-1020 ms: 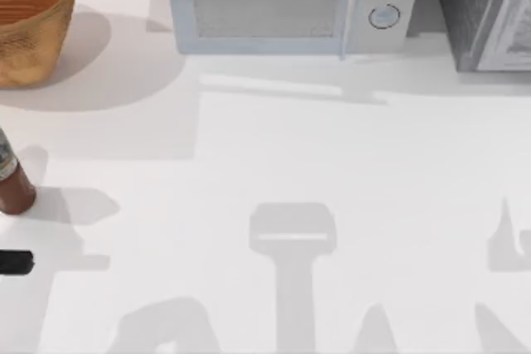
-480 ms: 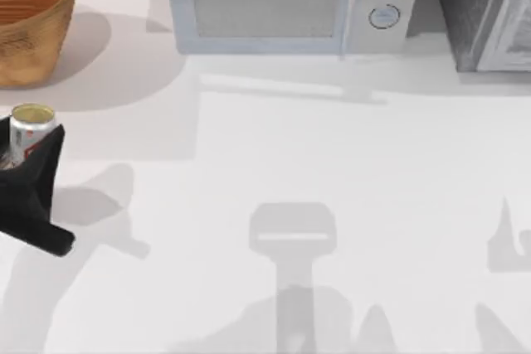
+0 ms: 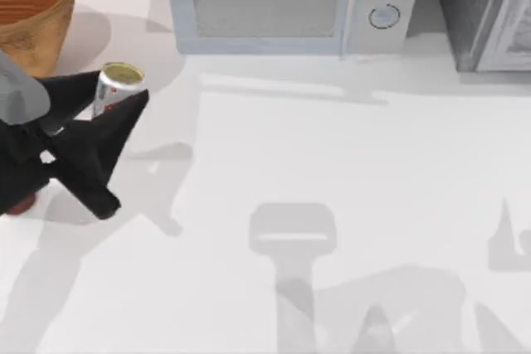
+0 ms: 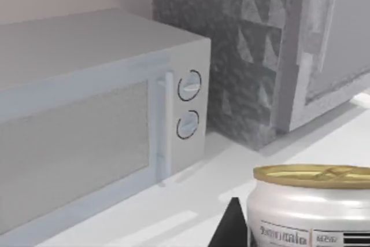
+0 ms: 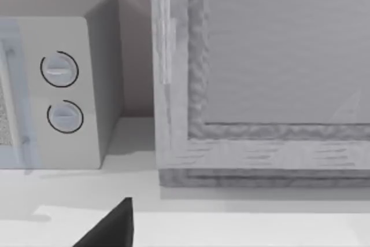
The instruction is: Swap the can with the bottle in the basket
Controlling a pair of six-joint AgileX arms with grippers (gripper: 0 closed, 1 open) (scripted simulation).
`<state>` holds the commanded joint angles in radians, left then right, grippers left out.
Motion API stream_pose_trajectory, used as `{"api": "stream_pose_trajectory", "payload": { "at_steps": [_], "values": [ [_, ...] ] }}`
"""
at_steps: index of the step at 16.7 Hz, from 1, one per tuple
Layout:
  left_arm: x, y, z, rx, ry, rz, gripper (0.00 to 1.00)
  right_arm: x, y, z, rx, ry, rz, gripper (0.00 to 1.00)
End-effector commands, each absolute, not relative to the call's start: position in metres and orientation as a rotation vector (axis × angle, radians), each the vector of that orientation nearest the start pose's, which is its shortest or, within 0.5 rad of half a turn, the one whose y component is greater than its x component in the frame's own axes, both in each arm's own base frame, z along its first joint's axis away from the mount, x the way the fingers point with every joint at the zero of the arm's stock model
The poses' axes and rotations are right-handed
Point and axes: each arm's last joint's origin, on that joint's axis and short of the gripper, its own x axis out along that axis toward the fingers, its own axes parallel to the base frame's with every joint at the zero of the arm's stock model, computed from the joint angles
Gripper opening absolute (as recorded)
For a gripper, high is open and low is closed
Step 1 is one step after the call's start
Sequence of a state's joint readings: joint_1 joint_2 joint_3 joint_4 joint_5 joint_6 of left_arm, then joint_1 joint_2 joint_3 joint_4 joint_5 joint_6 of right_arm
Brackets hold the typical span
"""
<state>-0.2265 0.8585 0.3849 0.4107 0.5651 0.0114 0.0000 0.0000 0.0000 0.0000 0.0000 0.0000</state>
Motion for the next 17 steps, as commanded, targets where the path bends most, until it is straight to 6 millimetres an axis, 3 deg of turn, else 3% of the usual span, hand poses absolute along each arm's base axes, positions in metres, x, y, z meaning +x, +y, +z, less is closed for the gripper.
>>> {"api": "stream_pose_trajectory", "payload": {
  "at_steps": [9, 17],
  "values": [
    [0.247, -0.106, 0.232, -0.026, 0.060, -1.114, 0.00, 0.106, -0.001, 0.160, 0.000, 0.000, 0.000, 1.00],
    [0.299, -0.148, 0.193, -0.038, 0.062, -1.336, 0.00, 0.106, -0.001, 0.160, 0.000, 0.000, 0.000, 1.00]
  ]
}}
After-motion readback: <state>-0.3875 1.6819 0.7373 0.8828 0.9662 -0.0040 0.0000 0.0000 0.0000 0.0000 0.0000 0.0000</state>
